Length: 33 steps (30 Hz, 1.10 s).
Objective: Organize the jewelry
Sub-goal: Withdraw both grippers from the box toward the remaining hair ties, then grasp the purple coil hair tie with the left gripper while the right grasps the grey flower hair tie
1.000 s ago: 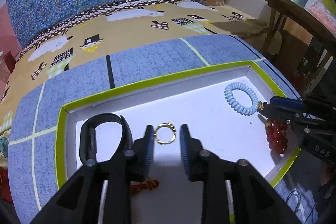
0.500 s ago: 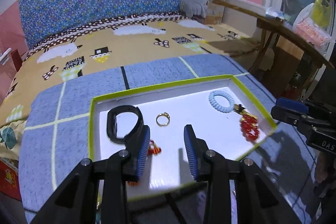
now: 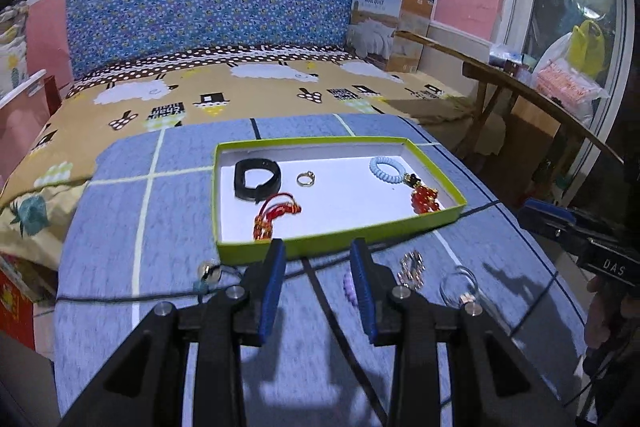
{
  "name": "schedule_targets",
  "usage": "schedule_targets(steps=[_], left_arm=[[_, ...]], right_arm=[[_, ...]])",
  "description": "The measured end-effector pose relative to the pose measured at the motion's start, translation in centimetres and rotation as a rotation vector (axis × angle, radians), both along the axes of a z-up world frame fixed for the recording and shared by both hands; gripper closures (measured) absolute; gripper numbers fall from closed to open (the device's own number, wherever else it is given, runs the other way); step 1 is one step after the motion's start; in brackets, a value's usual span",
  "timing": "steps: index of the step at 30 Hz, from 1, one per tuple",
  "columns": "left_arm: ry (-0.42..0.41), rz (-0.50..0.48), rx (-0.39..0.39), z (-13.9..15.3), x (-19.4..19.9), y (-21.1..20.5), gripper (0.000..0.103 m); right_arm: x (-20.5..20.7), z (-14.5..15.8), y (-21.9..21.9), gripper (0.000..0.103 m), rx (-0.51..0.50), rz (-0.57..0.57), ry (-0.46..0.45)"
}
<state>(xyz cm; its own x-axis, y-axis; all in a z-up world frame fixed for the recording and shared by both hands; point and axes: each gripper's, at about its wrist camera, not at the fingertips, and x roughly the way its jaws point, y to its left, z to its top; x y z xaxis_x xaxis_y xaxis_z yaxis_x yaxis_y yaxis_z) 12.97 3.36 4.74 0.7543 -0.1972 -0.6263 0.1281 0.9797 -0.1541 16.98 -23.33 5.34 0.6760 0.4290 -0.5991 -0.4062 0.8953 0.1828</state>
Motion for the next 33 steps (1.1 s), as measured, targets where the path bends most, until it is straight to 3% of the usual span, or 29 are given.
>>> schedule_targets(steps=[16,33], left_arm=[[-0.028,0.038,0.002,-0.6,-6.2,1.1,0.068],[0.012,0.066,0.004,-2.2,-5.3,1.8,0.068]], right_arm=[[-3.9,-0.6,-0.2,0.065,-0.031,-0.003,-0.001],[-2.4,-3.3,0.2,0.065,-0.051,-0.009,0.076]])
